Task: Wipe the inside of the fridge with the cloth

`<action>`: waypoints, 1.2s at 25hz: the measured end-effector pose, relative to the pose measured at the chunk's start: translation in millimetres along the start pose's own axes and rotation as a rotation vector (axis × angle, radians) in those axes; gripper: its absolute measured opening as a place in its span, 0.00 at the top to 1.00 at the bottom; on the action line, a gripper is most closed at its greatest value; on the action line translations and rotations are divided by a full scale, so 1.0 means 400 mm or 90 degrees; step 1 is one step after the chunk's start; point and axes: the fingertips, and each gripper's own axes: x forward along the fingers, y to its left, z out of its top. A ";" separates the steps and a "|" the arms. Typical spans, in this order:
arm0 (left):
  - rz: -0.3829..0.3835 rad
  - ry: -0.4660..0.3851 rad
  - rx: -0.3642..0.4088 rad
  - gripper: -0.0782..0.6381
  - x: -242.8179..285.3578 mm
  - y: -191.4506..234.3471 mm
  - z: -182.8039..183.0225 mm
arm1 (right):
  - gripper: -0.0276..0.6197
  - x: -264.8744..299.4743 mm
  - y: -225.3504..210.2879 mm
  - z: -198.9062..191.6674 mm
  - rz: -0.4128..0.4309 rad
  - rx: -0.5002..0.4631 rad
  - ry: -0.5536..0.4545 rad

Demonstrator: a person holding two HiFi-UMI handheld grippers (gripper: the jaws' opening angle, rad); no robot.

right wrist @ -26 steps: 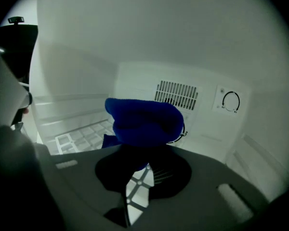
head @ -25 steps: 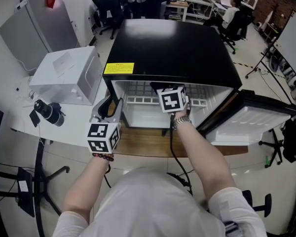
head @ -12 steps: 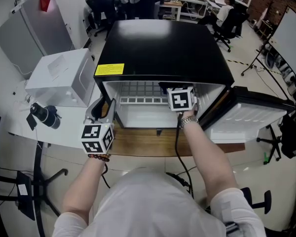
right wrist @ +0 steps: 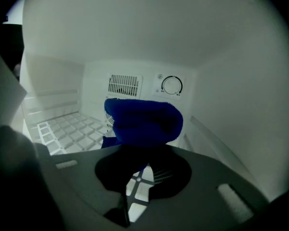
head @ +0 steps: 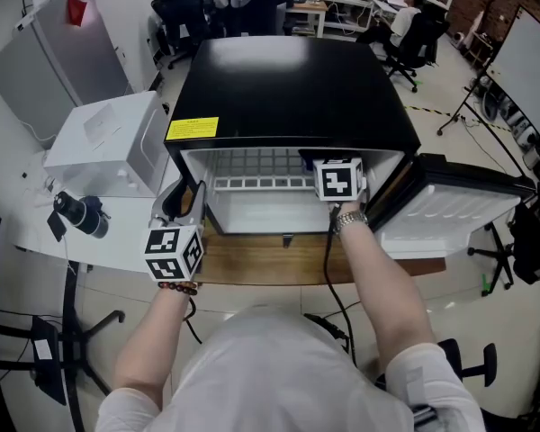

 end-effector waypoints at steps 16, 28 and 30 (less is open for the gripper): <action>-0.021 -0.002 -0.003 0.71 0.001 -0.004 0.001 | 0.87 -0.115 0.246 0.156 0.155 0.015 -0.136; -0.042 0.001 0.007 0.71 -0.002 -0.008 0.000 | 0.87 -0.160 0.526 0.184 0.309 0.032 -0.144; -0.045 0.002 0.010 0.71 -0.004 -0.006 0.000 | 0.87 -0.158 0.559 0.175 0.325 0.031 -0.134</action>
